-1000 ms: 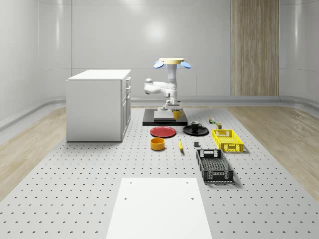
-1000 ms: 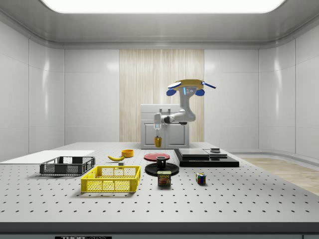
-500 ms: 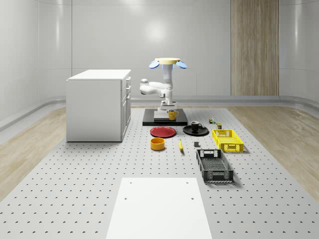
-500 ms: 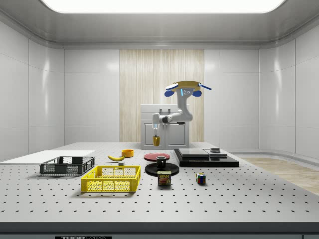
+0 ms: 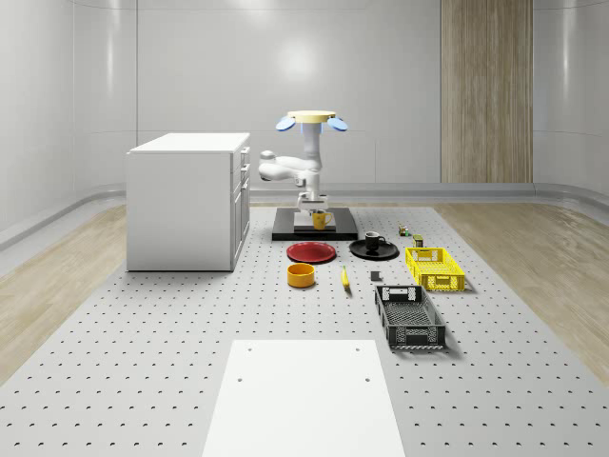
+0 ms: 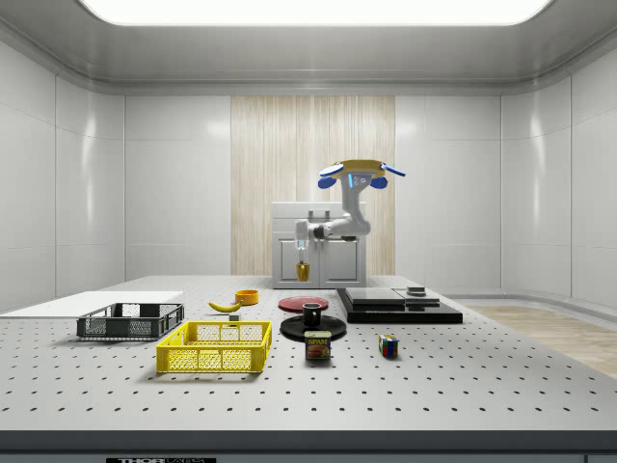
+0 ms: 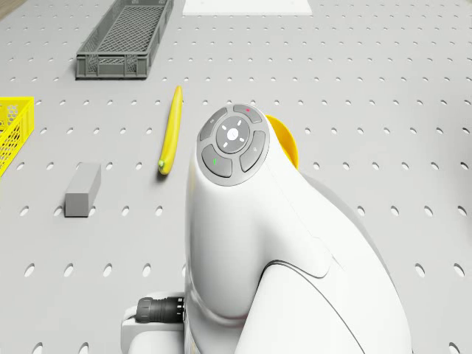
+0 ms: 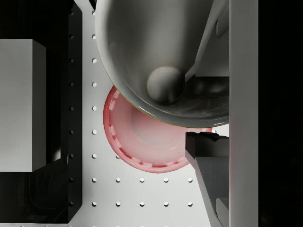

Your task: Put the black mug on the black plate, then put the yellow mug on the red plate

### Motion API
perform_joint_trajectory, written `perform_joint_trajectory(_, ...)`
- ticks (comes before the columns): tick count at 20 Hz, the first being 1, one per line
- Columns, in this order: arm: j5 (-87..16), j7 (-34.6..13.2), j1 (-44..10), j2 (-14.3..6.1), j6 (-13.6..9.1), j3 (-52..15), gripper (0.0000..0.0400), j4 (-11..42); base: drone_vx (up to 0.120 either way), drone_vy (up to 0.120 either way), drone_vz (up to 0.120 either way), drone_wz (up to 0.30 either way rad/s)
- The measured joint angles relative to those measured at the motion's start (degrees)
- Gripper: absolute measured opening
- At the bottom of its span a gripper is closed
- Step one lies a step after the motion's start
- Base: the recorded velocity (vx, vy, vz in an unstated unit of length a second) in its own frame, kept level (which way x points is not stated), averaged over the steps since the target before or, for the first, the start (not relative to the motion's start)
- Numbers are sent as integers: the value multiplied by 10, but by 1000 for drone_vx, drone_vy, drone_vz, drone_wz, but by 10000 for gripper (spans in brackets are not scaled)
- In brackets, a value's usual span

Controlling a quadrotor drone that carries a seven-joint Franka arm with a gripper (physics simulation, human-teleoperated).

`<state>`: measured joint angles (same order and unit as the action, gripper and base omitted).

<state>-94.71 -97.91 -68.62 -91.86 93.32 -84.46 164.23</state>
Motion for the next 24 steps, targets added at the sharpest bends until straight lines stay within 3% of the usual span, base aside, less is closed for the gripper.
perform_joint_trajectory(5,0,0,0,0,0,0,100,0,0,-120,0,0)
perform_joint_trajectory(13,0,0,0,0,0,0,100,0,0,0,-110,0)
perform_joint_trajectory(16,0,0,0,0,0,0,100,0,-120,0,-120,0)
perform_joint_trajectory(21,0,0,0,0,0,0,100,0,0,0,-120,0)
perform_joint_trajectory(24,-8,0,-1,-1,3,8,100,-1,0,0,-13,0)
